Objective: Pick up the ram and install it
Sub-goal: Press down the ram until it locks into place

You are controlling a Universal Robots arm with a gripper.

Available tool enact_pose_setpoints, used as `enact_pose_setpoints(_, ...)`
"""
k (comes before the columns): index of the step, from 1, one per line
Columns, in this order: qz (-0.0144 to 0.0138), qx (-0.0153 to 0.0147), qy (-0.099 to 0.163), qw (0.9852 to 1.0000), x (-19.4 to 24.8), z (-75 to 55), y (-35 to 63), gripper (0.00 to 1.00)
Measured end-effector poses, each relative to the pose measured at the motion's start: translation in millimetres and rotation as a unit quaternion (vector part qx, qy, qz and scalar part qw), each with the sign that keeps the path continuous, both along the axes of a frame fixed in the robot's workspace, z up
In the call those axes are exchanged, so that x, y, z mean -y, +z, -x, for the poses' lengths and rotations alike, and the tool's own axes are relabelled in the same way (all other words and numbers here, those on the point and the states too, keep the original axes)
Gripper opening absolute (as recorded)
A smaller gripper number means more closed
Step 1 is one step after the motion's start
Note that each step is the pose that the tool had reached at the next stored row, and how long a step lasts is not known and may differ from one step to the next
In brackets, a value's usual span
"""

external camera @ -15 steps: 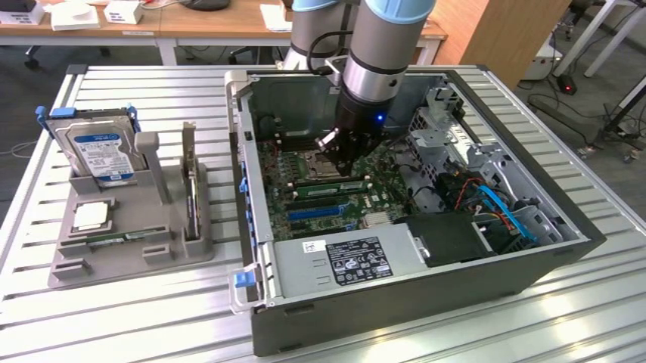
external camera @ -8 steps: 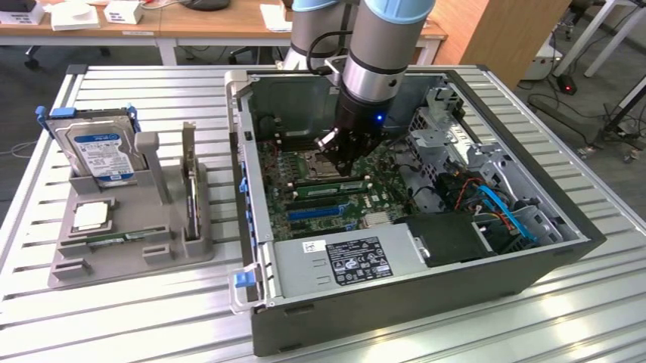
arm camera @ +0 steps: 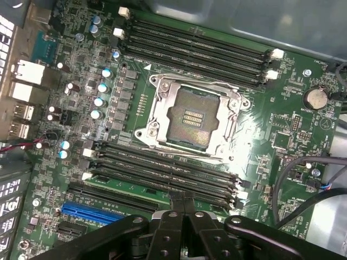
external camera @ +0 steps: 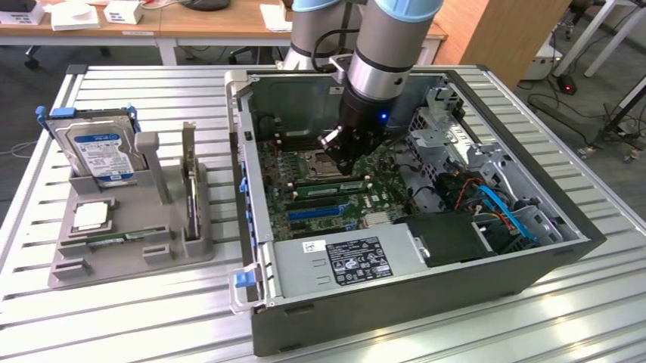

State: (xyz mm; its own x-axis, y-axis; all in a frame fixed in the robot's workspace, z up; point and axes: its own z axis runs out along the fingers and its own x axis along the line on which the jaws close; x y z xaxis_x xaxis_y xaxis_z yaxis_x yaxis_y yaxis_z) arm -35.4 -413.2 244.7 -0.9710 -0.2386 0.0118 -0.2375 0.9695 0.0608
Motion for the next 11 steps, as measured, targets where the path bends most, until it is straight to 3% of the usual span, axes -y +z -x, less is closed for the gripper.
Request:
enact_pose_setpoints(3,0.0,-0.0028,0.0,1.0,0.1,-0.5,0.3,0.09)
enact_pose_setpoints(11,0.0001,-0.0012,-0.001,1.0,0.0,8.2,0.4,0.09)
